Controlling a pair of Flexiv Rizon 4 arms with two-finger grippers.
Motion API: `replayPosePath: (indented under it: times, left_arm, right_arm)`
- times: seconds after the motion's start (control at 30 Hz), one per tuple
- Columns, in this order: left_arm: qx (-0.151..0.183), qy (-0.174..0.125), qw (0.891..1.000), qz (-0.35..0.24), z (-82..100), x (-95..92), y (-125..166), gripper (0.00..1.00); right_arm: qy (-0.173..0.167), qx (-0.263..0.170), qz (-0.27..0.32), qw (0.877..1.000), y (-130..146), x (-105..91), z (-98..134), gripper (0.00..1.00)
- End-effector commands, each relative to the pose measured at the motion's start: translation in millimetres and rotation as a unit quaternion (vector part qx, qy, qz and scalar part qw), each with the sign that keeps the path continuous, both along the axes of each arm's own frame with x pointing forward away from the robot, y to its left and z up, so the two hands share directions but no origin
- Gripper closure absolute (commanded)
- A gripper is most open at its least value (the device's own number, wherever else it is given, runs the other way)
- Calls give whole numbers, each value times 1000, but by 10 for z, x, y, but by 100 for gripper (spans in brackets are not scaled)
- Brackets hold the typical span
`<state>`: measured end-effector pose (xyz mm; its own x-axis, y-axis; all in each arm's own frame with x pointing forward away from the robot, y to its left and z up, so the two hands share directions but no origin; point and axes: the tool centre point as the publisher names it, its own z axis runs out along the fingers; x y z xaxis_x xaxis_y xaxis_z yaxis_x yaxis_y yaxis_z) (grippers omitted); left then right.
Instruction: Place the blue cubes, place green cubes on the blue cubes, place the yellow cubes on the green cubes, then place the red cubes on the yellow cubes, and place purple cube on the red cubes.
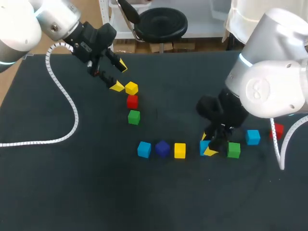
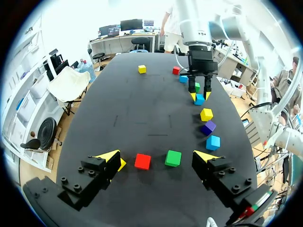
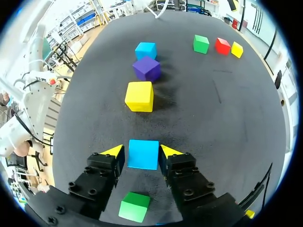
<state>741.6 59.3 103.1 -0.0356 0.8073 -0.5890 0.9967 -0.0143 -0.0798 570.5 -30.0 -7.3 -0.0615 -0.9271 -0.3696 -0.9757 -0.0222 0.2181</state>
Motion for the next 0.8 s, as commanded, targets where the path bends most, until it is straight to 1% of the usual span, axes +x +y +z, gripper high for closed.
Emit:
replayPosePath:
  times: [0.03, 0.1, 0.17, 0.2, 0.37, 0.4, 0.43, 0.53, 0.57, 0.6, 0.63, 0.67, 0.7, 0.8]
  left_arm:
    - [1, 0, 1000, 0, 3, -4, 3, 0]
    - [1, 0, 1000, 0, 3, -4, 3, 0]
    - [1, 0, 1000, 0, 3, -4, 3, 0]
    - [1, 0, 1000, 0, 3, -4, 3, 0]
    - [1, 0, 1000, 0, 3, -4, 3, 0]
    - [1, 0, 1000, 0, 3, -4, 3, 0]
    - [1, 0, 1000, 0, 3, -4, 3, 0]
    - [1, 0, 1000, 0, 3, -4, 3, 0]
    - [1, 0, 1000, 0, 3, -4, 3, 0]
    - [1, 0, 1000, 0, 3, -4, 3, 0]
    - [1, 0, 1000, 0, 3, -4, 3, 0]
    - [1, 0, 1000, 0, 3, -4, 3, 0]
    - [1, 0, 1000, 0, 3, -4, 3, 0]
    - [1, 0, 1000, 0, 3, -4, 3, 0]
  right_arm:
    - [3, -2, 0, 1000, 7, 14, -29, 60]
    - [3, -2, 0, 1000, 1, 12, -34, 67]
    - [4, -2, -1, 1000, -7, 12, -33, 82]
    - [5, 0, -3, 1000, -13, 13, -32, 100]
    - [4, 13, -9, 1000, -49, 25, 75, 100]
    - [-4, 20, -18, 1000, -57, 30, 101, 100]
    - [-1, 25, -10, 1000, -61, 36, 129, 100]
    - [-7, 45, -10, 999, -66, 61, 209, 100]
    - [-7, 41, -10, 999, -61, 69, 245, 100]
    - [-9, 47, -13, 999, -54, 78, 268, 100]
    - [-12, 43, -7, 999, -40, 87, 300, 100]
    - [-20, 36, -18, 999, -22, 87, 333, 100]
    - [-15, 42, -9, 999, -7, 102, 360, 100]
    - [-22, 40, -7, 999, 41, 140, 449, 100]
